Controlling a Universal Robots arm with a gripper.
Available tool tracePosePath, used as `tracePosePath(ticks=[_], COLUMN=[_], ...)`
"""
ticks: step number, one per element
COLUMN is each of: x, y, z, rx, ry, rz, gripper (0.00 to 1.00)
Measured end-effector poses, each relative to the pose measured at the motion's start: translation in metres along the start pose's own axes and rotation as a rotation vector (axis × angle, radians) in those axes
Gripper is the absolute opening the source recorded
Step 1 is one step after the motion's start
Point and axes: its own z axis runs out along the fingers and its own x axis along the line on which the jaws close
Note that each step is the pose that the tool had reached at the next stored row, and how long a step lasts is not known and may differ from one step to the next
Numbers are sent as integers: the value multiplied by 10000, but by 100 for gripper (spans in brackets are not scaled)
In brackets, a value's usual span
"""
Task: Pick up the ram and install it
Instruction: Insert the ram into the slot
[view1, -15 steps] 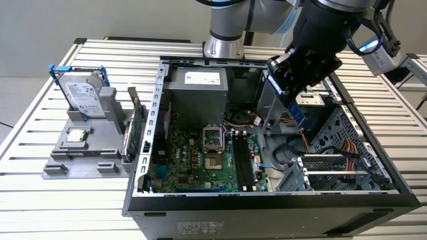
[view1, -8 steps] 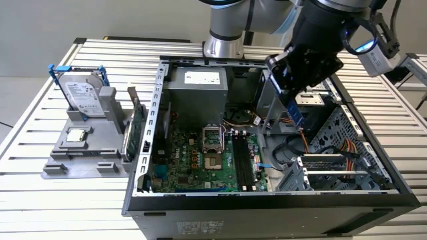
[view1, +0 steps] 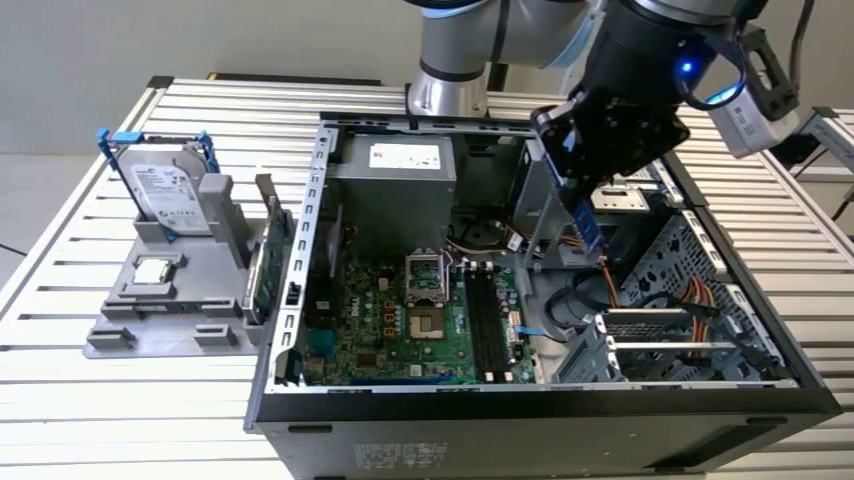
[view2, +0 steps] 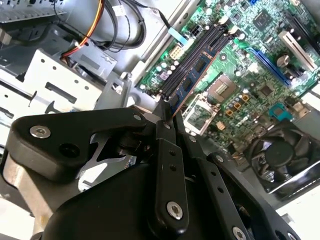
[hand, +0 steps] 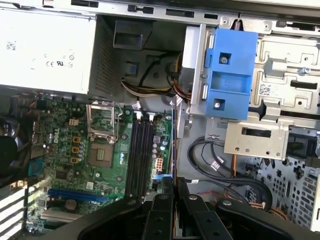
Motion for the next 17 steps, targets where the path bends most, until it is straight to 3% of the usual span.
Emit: tracePosePath(ticks=[4, 17], x=[-1, -2], y=[0, -1], z=[0, 28], rx=[-10, -10], ry=[-7, -39], rz=[288, 340], gripper=[0, 0])
